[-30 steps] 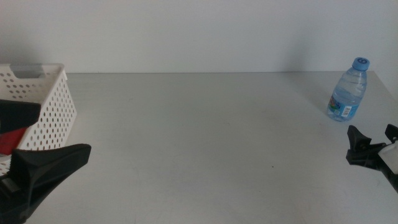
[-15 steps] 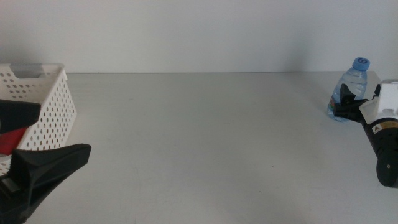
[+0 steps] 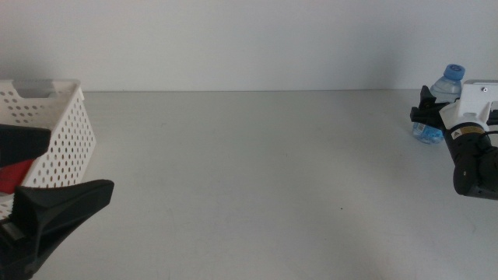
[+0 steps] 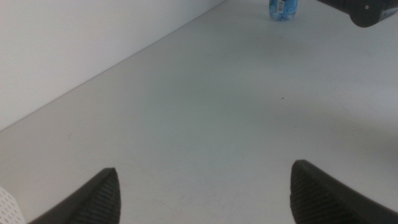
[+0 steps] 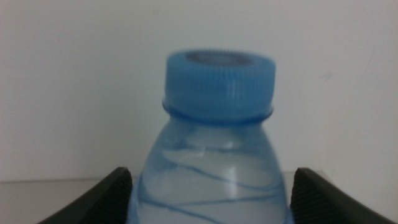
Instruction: Use arms to grab the bottles and put them into the dustbin to the left of the table.
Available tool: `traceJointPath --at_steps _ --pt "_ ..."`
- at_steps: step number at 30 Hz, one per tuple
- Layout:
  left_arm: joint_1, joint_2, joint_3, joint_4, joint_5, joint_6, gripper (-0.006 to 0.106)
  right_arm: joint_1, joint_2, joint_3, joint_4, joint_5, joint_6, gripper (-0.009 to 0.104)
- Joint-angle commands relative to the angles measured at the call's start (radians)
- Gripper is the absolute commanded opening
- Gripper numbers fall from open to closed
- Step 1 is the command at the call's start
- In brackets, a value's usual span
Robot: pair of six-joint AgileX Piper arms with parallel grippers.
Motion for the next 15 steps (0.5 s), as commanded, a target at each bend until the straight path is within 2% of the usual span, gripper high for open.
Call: traceJointPath --at_steps 1,13,15 --pt "-0.007 0.006 -0.023 -0.004 -0.076 -0.015 0.094 -0.019 -0.024 -0.053 -0.001 -0.017 -0.012 0.064" --pt "-0.007 0.006 -0.023 -0.004 -0.076 -0.015 0.094 -0.024 0.026 -0.120 -0.002 0.006 -0.010 0.064" --pt "-0.007 0.006 -0.023 -0.004 -0.076 -0.015 0.094 -0.024 0.025 -0.119 -0.009 0.035 -0.008 0.044"
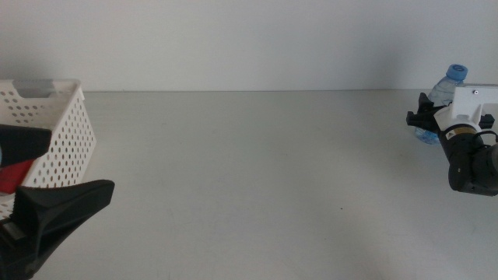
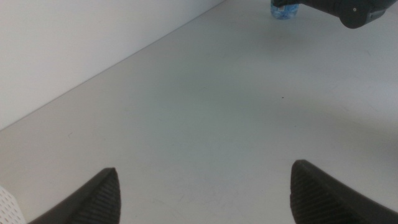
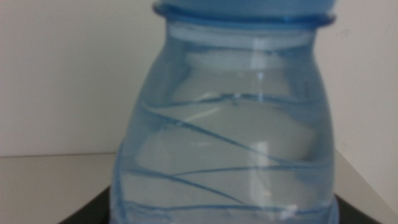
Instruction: Use arms to grab the bottles and put them into the dustbin to the left of the table.
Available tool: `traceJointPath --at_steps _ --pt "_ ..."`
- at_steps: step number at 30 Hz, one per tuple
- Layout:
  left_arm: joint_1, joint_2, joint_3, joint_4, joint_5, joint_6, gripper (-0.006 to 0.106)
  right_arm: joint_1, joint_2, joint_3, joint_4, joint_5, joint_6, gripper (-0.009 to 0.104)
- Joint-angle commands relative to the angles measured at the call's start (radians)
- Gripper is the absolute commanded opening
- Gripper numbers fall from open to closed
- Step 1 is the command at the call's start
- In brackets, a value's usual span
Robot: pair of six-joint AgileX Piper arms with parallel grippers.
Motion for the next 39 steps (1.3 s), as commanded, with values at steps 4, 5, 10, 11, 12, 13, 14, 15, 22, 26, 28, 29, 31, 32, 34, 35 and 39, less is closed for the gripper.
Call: traceJointPath --at_steps 4,5,10,11,12,13,14,15,22,26,28,29,31,32,34,35,39 --pt "-0.007 0.005 -0.023 -0.004 -0.076 -0.015 0.094 -0.002 -0.084 -0.022 -0.041 0.057 0.001 -0.001" --pt "-0.007 0.005 -0.023 -0.004 -0.076 -0.015 0.094 0.005 -0.097 -0.021 -0.058 0.090 0.016 -0.001" --pt "-0.007 0.005 -0.023 -0.004 -0.076 -0.015 0.094 0.079 -0.212 -0.022 -0.244 0.138 0.225 -0.001" --pt "-0.007 0.005 -0.023 -0.004 -0.076 -0.015 0.094 0.103 -0.240 -0.025 -0.293 0.137 0.273 -0.001" --pt "-0.007 0.005 -0.023 -0.004 -0.076 -0.015 0.094 0.130 -0.260 -0.029 -0.330 0.136 0.313 -0.001" --pt "-0.007 0.005 -0.023 -0.004 -0.076 -0.015 0.094 0.160 -0.282 -0.039 -0.371 0.137 0.360 -0.001" --pt "-0.007 0.005 -0.023 -0.004 -0.076 -0.015 0.094 0.192 -0.298 -0.052 -0.412 0.137 0.405 -0.001" --pt "-0.007 0.005 -0.023 -0.004 -0.076 -0.015 0.094 0.218 -0.308 -0.067 -0.444 0.139 0.436 -0.001" --pt "-0.007 0.005 -0.023 -0.004 -0.076 -0.015 0.094 0.446 -0.308 -0.202 -0.750 0.225 0.557 -0.001" --pt "-0.007 0.005 -0.023 -0.004 -0.076 -0.015 0.094 0.552 -0.271 -0.250 -0.836 0.231 0.572 -0.001" --pt "-0.007 0.005 -0.023 -0.004 -0.076 -0.015 0.094 0.591 -0.248 -0.260 -0.838 0.231 0.572 -0.001" --pt "-0.007 0.005 -0.023 -0.004 -0.076 -0.015 0.094 0.609 -0.233 -0.262 -0.834 0.230 0.572 -0.001" --pt "-0.007 0.005 -0.023 -0.004 -0.076 -0.015 0.094 0.633 -0.205 -0.264 -0.815 0.229 0.572 -0.001" --pt "-0.007 0.005 -0.023 -0.004 -0.076 -0.015 0.094 0.645 -0.191 -0.264 -0.803 0.229 0.572 -0.001" --pt "-0.007 0.005 -0.023 -0.004 -0.076 -0.015 0.094 0.661 -0.167 -0.264 -0.784 0.227 0.572 -0.001" --pt "-0.007 0.005 -0.023 -0.004 -0.076 -0.015 0.094 0.669 -0.155 -0.264 -0.779 0.226 0.571 -0.001" --pt "-0.007 0.005 -0.023 -0.004 -0.076 -0.015 0.094 0.684 -0.120 -0.264 -0.774 0.223 0.553 -0.001"
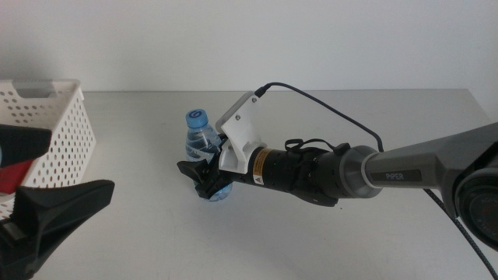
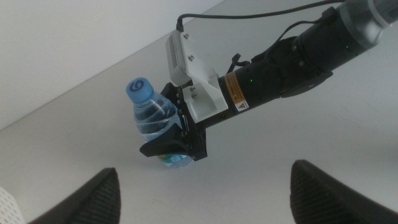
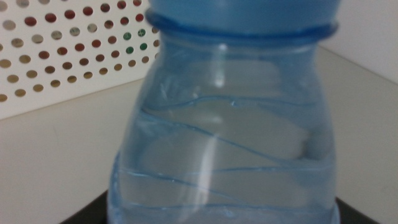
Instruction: Use arms to grab the bottles and put them into the dustbin to the left of the table.
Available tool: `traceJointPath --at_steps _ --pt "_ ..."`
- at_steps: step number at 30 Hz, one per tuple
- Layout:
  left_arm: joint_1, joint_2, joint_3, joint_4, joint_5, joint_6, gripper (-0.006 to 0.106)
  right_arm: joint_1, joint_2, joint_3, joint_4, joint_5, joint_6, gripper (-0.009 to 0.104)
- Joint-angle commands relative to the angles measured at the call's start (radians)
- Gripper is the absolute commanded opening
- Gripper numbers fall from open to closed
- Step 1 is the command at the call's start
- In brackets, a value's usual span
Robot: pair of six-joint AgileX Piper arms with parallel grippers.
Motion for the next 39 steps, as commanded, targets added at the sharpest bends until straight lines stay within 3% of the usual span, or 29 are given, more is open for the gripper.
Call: traceJointPath --at_steps 1,7,15,18,25,30,35,39 --pt "-0.007 0.004 -0.023 -0.004 -0.076 -0.014 0.093 0.008 -0.063 -0.042 0.048 -0.113 -0.023 -0.001" --pt "-0.007 0.004 -0.023 -0.004 -0.076 -0.014 0.093 0.010 -0.058 -0.042 0.057 -0.100 -0.031 0.012" --pt "-0.007 0.004 -0.023 -0.004 -0.076 -0.014 0.093 0.010 -0.066 -0.042 -0.031 -0.044 0.023 0.066" --pt "-0.007 0.004 -0.023 -0.004 -0.076 -0.014 0.093 0.007 -0.096 -0.020 -0.058 0.021 0.058 0.075" --pt "-0.007 0.004 -0.023 -0.004 -0.076 -0.014 0.093 -0.017 -0.280 0.143 -0.061 0.109 0.084 0.073" --pt "-0.007 0.004 -0.023 -0.004 -0.076 -0.014 0.093 -0.030 -0.487 0.309 -0.101 0.117 0.177 0.070" --pt "-0.007 0.004 -0.023 -0.004 -0.076 -0.014 0.093 -0.030 -0.681 0.397 -0.171 0.218 0.284 0.068" --pt "-0.007 0.004 -0.023 -0.004 -0.076 -0.014 0.093 -0.030 -0.823 0.435 -0.278 0.290 0.428 0.068"
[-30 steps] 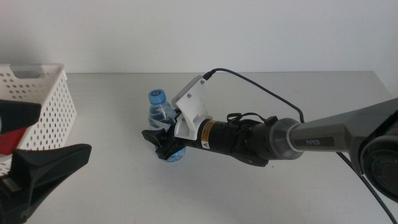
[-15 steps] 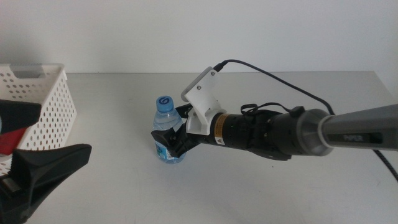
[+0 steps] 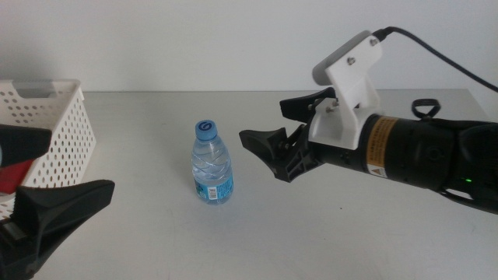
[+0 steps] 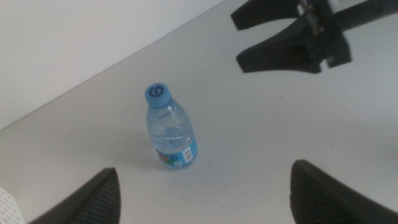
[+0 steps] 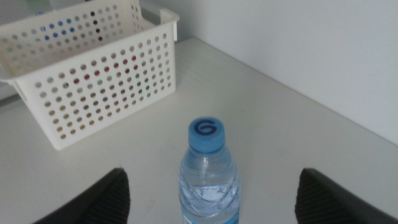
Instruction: Use arms to grab the bottles and put them into the dustbin to the left of the table.
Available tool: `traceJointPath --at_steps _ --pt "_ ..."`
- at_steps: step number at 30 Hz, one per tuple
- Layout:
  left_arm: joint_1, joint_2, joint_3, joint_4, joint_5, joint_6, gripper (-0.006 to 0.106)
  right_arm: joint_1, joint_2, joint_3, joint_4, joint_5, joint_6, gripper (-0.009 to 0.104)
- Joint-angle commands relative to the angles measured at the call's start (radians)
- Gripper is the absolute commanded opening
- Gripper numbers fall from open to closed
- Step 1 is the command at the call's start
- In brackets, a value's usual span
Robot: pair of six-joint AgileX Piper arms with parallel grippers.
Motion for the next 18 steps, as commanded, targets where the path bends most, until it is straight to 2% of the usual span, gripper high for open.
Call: traceJointPath --at_steps 1,2,3,5,8,12,14,15,16,18 --pt "-0.007 0.004 -0.023 -0.005 -0.076 -0.014 0.093 -0.008 -0.125 0.004 -0.069 -0.020 0.109 0.068" --pt "-0.007 0.004 -0.023 -0.005 -0.076 -0.014 0.093 -0.008 -0.166 0.024 -0.076 -0.014 0.135 0.068" --pt "-0.007 0.004 -0.023 -0.005 -0.076 -0.014 0.093 -0.008 -0.206 0.045 -0.043 0.004 0.136 0.068" --pt "-0.007 0.004 -0.023 -0.004 -0.076 -0.014 0.093 -0.007 -0.281 0.084 0.077 0.054 0.074 0.068" --pt "-0.007 0.004 -0.023 -0.005 -0.076 -0.014 0.093 0.007 -0.394 0.119 0.331 0.207 -0.197 0.068" --pt "-0.007 0.004 -0.023 -0.005 -0.076 -0.014 0.093 0.055 -0.522 0.111 0.760 0.474 -0.671 0.068" --pt "-0.007 0.004 -0.023 -0.005 -0.076 -0.014 0.093 0.062 -0.583 0.111 0.894 0.554 -0.859 0.068" --pt "-0.007 0.004 -0.023 -0.005 -0.076 -0.014 0.093 0.062 -0.611 0.111 0.945 0.586 -0.920 0.068" --pt "-0.007 0.004 -0.023 -0.005 -0.076 -0.014 0.093 0.062 -0.632 0.111 0.967 0.609 -0.954 0.068" --pt "-0.007 0.004 -0.023 -0.005 -0.076 -0.014 0.093 0.062 -0.677 0.114 0.967 0.648 -0.979 0.068"
